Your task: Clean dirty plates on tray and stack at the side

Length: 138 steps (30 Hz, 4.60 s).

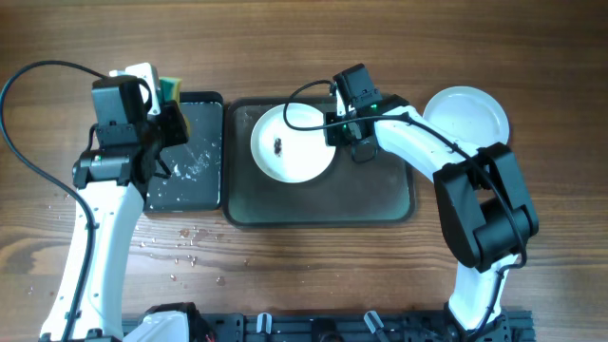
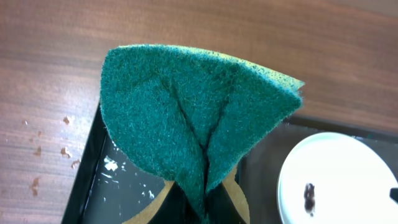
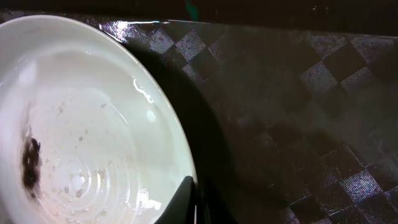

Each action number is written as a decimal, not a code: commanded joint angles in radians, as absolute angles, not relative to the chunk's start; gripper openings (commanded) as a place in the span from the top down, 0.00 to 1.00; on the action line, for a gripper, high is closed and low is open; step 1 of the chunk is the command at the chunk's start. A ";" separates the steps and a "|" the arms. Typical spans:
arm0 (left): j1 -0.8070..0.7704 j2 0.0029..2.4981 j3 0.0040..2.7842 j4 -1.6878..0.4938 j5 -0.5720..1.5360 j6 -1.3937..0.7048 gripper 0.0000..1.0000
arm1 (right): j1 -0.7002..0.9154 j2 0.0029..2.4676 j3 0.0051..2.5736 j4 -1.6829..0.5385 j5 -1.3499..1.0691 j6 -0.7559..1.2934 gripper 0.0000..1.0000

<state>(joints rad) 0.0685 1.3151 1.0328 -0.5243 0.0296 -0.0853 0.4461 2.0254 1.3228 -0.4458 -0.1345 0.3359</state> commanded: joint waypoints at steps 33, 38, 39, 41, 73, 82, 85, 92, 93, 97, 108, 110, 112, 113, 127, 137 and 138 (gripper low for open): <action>0.070 1.601 1.045 -0.595 0.056 -0.282 0.96 | 0.448 2.037 1.314 -0.439 -0.158 0.344 0.94; 0.070 1.601 1.045 -0.595 0.056 -0.281 0.96 | 0.448 2.037 1.314 -0.439 -0.159 0.344 0.94; 0.070 1.601 1.045 -0.595 0.056 -0.281 0.96 | 0.448 2.037 1.314 -0.439 -0.159 0.344 0.94; 0.070 1.601 1.045 -0.595 0.056 -0.281 0.96 | 0.448 2.037 1.314 -0.439 -0.159 0.344 0.94; 0.044 1.578 1.032 -0.509 -0.140 -0.257 0.96 | 0.449 2.038 1.314 -0.412 -0.158 0.344 0.94; -0.046 1.479 1.032 -0.447 -0.299 -0.278 0.96 | 0.449 2.038 1.314 -0.411 -0.158 0.344 0.94; -0.068 1.479 1.032 -0.445 -0.302 -0.278 0.96 | 0.449 2.038 1.314 -0.411 -0.158 0.344 0.94; -0.008 1.479 1.074 -0.514 -0.045 -0.273 0.96 | 0.449 2.038 1.314 -0.411 -0.159 0.390 0.95; 0.012 1.479 1.091 -0.538 0.015 -0.270 0.96 | 0.449 2.038 1.314 -0.411 -0.159 0.399 0.95; 0.076 1.480 1.156 -0.611 0.135 -0.258 0.96 | 0.449 2.038 1.314 -0.411 -0.191 0.404 0.95; 0.089 1.539 1.246 -0.776 0.097 -0.161 0.96 | 0.449 2.038 1.314 -0.411 -0.258 0.430 0.95; 0.080 1.559 1.246 -0.775 0.097 -0.161 0.96 | 0.449 2.038 1.314 -0.411 -0.265 0.436 0.95; 0.070 1.575 1.246 -0.769 0.103 -0.162 0.96 | 0.449 2.038 1.314 -0.412 -0.265 0.453 0.95; 0.061 1.583 1.246 -0.765 0.107 -0.165 0.96 | 0.449 2.038 1.314 -0.412 -0.265 0.453 0.95; -0.165 1.611 1.244 -0.655 0.121 -0.331 0.96 | 0.449 2.038 1.314 -0.412 -0.265 0.453 0.96; -0.265 1.708 1.244 -0.638 0.123 -0.357 0.96 | 0.449 2.038 1.314 -0.413 -0.265 0.453 0.96; -0.272 1.724 1.244 -0.636 0.123 -0.357 0.96 | 0.449 2.038 1.314 -0.413 -0.265 0.452 0.96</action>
<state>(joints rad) -0.2516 1.6733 1.2251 -0.6434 0.1074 -0.3302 0.4461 2.0254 1.3228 -0.4175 -0.2470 0.4454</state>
